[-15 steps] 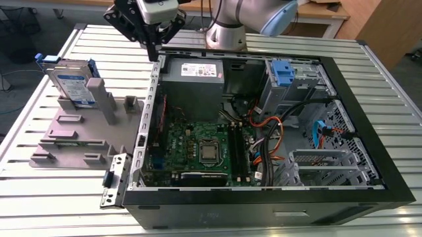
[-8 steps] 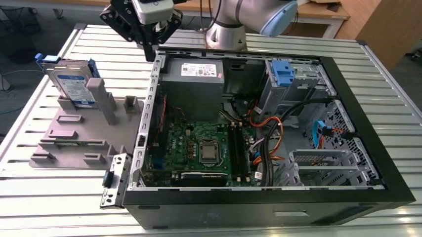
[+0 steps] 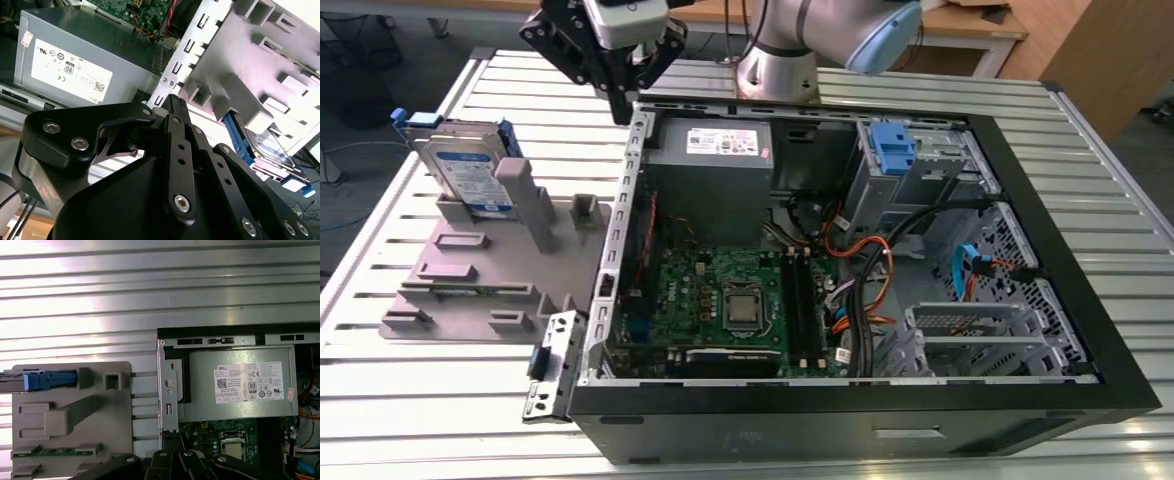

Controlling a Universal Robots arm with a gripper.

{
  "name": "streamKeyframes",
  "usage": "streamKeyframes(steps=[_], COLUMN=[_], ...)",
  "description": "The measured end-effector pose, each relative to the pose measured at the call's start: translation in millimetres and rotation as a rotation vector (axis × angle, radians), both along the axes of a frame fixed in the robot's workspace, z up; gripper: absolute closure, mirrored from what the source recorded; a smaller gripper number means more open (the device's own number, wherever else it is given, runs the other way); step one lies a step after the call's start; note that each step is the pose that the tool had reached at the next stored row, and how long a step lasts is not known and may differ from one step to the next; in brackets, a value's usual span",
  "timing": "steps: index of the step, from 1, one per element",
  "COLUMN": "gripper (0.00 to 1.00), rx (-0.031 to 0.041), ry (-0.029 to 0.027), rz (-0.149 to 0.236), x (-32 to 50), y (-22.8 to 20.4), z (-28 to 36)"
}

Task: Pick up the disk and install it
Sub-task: 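Reach for the disk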

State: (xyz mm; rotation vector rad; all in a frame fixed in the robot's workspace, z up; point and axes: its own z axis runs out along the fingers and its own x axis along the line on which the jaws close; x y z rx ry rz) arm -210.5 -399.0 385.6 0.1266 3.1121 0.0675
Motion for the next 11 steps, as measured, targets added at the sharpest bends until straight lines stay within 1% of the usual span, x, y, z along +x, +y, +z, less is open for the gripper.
streamKeyframes(steps=[7,11], gripper=[0.89,0.89], rx=[0.0,0.0], ry=[0.0,0.0], rz=[0.0,0.0], x=[-15.1,-19.5], y=[0.0,0.0], z=[-1.0,-1.3])
